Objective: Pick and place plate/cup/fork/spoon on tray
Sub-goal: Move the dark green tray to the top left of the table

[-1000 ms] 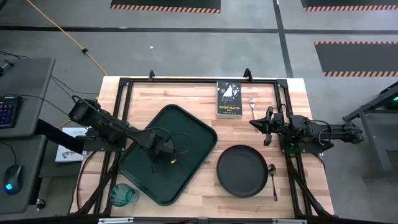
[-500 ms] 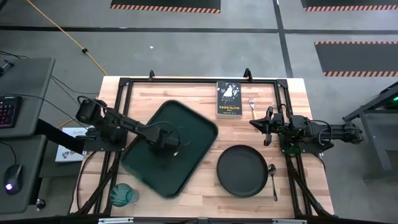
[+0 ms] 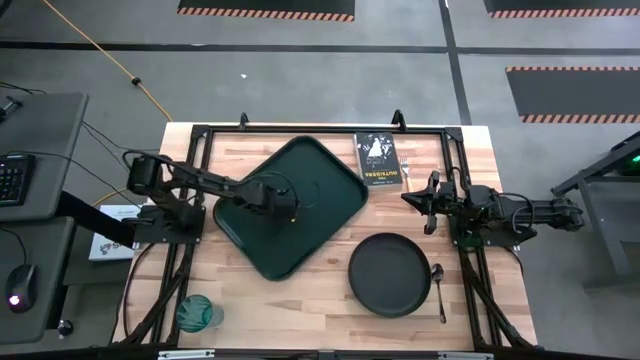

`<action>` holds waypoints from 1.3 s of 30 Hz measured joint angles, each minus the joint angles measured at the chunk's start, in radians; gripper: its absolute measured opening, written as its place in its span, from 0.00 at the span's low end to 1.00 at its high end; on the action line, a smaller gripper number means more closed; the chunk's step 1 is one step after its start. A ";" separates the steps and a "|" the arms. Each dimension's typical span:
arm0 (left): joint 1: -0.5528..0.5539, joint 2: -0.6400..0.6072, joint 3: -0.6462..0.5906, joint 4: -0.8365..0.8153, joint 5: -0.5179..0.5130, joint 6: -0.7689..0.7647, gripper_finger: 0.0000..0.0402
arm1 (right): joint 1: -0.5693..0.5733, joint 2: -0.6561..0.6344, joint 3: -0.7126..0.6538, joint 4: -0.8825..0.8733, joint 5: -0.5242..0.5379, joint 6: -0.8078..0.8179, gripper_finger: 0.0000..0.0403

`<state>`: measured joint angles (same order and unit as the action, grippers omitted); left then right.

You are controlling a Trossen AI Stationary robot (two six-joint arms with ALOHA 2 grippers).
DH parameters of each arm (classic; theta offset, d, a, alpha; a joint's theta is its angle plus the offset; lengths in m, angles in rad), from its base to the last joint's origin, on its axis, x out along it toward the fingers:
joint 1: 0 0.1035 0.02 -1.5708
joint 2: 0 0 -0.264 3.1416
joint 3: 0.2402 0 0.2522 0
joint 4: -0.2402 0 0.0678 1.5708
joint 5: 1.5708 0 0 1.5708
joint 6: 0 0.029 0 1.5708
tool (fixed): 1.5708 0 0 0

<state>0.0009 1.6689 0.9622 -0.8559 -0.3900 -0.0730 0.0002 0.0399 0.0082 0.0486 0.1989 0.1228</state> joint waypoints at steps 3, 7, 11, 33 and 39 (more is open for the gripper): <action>-0.022 -0.067 0.028 0.009 0.032 -0.059 0.00 | 0.000 0.000 0.000 0.000 0.000 0.000 0.00; -0.080 -0.147 0.028 0.158 0.211 -0.136 0.00 | 0.000 0.000 0.000 0.000 0.000 0.000 0.00; -0.176 -0.165 -0.004 0.423 0.316 -0.167 0.00 | 0.000 0.002 0.000 0.000 0.000 0.000 0.00; -0.482 -0.077 -0.197 0.860 0.287 -0.036 0.00 | 0.000 0.011 0.000 0.000 0.000 0.000 0.00; -0.511 -0.049 -0.196 0.786 0.288 0.049 0.00 | 0.000 0.011 0.000 0.000 0.000 0.000 0.00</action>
<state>-0.5104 1.6199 0.7662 -0.0704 -0.1017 -0.0237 0.0001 0.0513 0.0082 0.0486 0.1989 0.1227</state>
